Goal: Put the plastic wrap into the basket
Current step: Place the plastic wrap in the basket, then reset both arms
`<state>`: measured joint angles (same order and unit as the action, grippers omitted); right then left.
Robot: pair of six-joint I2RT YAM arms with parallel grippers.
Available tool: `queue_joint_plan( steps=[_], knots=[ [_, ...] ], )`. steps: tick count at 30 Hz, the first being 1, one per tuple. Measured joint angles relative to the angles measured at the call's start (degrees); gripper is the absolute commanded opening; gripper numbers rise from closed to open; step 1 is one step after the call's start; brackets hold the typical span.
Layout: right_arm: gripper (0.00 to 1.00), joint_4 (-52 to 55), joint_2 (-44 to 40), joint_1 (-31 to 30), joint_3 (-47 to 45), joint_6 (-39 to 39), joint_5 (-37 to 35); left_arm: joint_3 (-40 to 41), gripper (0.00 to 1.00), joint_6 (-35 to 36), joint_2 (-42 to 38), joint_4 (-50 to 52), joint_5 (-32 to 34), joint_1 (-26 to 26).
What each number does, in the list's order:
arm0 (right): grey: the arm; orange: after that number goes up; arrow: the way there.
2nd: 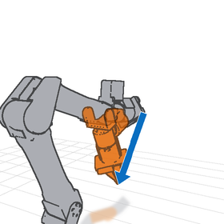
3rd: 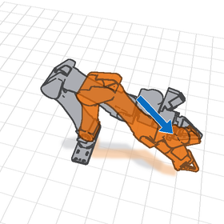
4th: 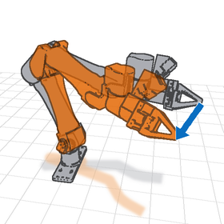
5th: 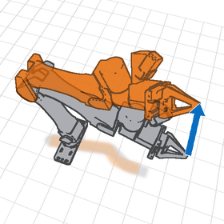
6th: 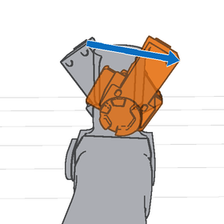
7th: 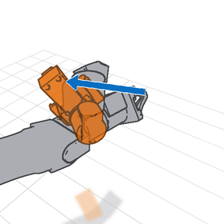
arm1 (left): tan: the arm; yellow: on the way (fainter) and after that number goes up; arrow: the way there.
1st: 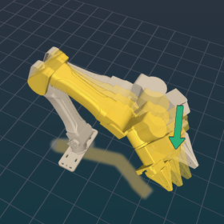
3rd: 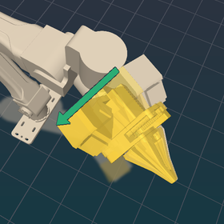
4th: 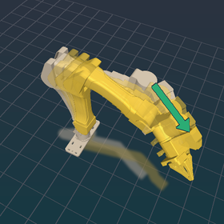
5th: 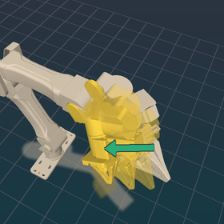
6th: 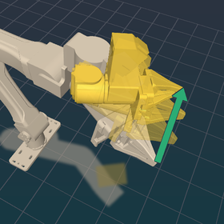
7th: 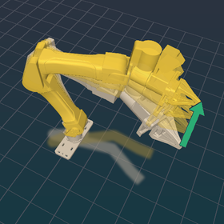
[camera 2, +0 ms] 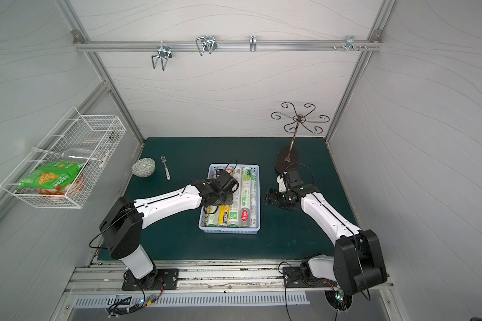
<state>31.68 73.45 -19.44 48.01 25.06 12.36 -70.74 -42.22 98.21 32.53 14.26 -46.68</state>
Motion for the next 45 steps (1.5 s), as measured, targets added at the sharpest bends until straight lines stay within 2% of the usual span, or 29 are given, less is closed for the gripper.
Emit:
queue_joint_plan(
  steps=[4, 10, 15, 18, 23, 28, 34, 38, 41, 45],
  knots=[
    [0.80, -0.07, 0.00, 0.15, -0.07, 0.00, 0.20, -0.50, 0.27, 0.11, 0.15, -0.33, -0.61, 0.66],
    [0.80, -0.17, 0.02, 0.24, -0.11, 0.00, 0.35, -0.48, 0.29, 0.17, 0.04, -0.87, -1.44, 0.92],
    [0.81, -0.09, -0.15, 0.37, -0.11, -0.11, 0.24, -0.46, 0.42, 1.77, -2.64, 0.37, -1.29, 0.90],
    [0.81, 0.31, -1.18, 0.46, -0.09, -1.11, -0.63, -0.31, 0.52, 3.39, -7.63, 1.16, -0.33, 1.25],
    [0.86, 1.36, -4.74, 1.66, 0.98, -3.67, -3.91, 2.60, 0.76, 6.91, -18.14, 0.87, 3.98, 5.20],
    [0.99, 0.00, -10.34, 2.69, 1.27, -6.01, -8.66, 12.92, 0.98, 12.35, -27.10, -4.24, 12.98, 9.73],
    [0.99, -8.98, -15.17, 3.04, -3.45, -8.63, -15.63, 29.35, 0.99, 23.98, -33.18, -18.88, 22.21, 13.90],
    [0.99, -18.82, -15.26, 3.61, -10.80, -12.17, -20.90, 36.81, 0.99, 29.86, -34.23, -29.79, 24.48, 19.74],
    [0.99, -26.16, -14.19, 5.35, -16.04, -14.53, -22.88, 42.10, 0.99, 32.68, -33.99, -38.51, 26.01, 24.92],
    [0.99, -34.82, -8.70, 9.68, -18.43, -16.04, -23.19, 47.23, 0.99, 36.04, -32.44, -48.09, 27.10, 29.68]
  ],
)
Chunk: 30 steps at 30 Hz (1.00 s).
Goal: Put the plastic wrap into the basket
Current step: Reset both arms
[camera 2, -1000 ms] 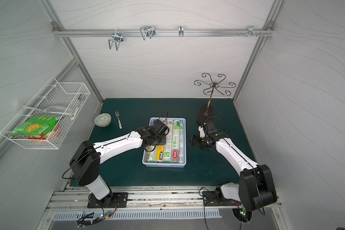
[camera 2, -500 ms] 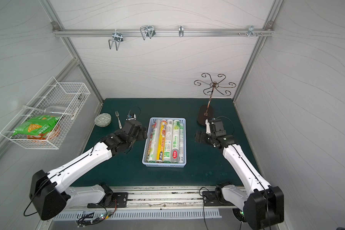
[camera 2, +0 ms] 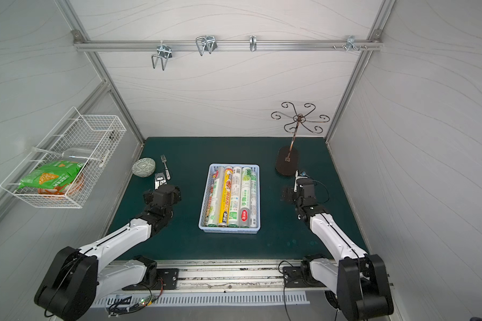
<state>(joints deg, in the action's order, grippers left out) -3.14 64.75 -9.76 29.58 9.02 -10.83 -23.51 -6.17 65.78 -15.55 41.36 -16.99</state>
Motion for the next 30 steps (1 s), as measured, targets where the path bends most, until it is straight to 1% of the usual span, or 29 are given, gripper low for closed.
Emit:
queue_joint_plan(
  steps=[5, 8, 12, 17, 20, 23, 25, 28, 30],
  knots=[
    [0.99, -11.56, 6.99, 5.88, -2.67, -0.04, 2.67, 3.37, 0.98, 0.50, 5.40, -10.05, -2.05, 6.21],
    [0.99, -16.20, 9.35, 8.20, -4.31, -0.13, 4.70, 4.04, 0.99, 1.01, 7.34, -13.31, -5.01, 8.92],
    [0.99, -22.75, 10.19, 9.31, -6.36, -0.87, 6.84, 4.57, 0.98, 0.39, 8.35, -18.84, -9.88, 12.13],
    [0.99, -30.51, 14.53, 9.73, -6.45, -1.70, 9.81, 4.79, 0.97, 0.00, 12.57, -25.94, -16.74, 16.09],
    [0.99, -33.83, 17.29, 10.19, -6.23, -1.97, 10.91, 5.42, 0.97, 0.22, 16.85, -31.41, -21.14, 17.42],
    [0.99, -34.40, 19.89, 10.32, -5.01, -2.08, 11.28, 5.25, 0.98, 0.76, 21.16, -33.99, -24.61, 17.70],
    [0.99, -34.38, 20.46, 9.77, -4.26, -2.56, 11.10, 4.37, 1.00, 1.18, 22.77, -33.07, -26.03, 17.70],
    [0.99, -38.10, 23.10, 7.78, -3.74, -5.22, 11.82, 2.75, 1.00, 1.53, 22.97, -32.00, -27.23, 17.70],
    [0.99, -38.34, 24.70, 6.64, -3.56, -6.54, 12.66, 1.92, 1.00, 1.55, 22.97, -31.78, -27.56, 17.70]
  ],
)
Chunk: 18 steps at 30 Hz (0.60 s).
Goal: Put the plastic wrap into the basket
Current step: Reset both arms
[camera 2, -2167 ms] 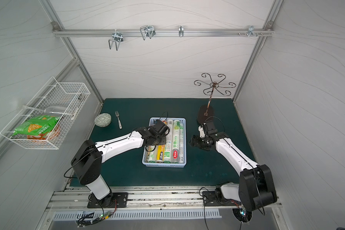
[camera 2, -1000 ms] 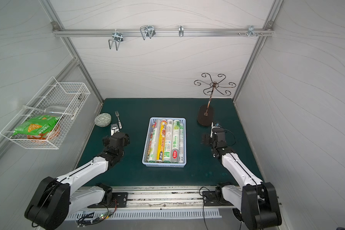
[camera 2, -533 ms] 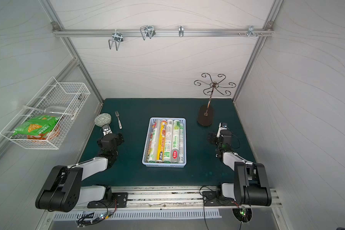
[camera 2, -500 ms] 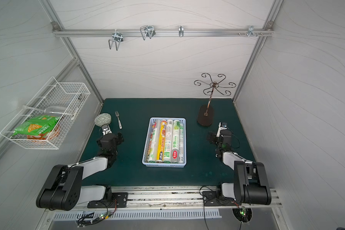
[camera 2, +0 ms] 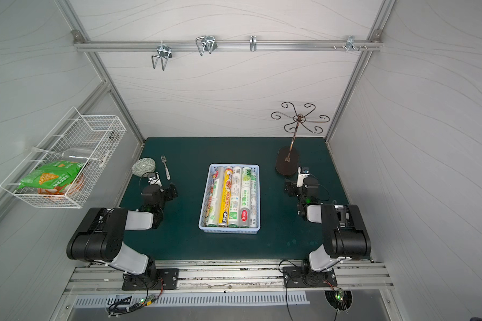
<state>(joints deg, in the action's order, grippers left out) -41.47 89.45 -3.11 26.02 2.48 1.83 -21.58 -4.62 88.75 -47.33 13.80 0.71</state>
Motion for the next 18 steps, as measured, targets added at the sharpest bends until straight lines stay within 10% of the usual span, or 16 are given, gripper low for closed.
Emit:
queue_joint_plan(
  steps=[18],
  knots=[
    [0.99, -1.03, 0.50, -0.57, -0.15, -2.56, 0.81, -0.26, 1.00, 0.04, 0.00, 0.39, -0.79, 0.00]
  ],
)
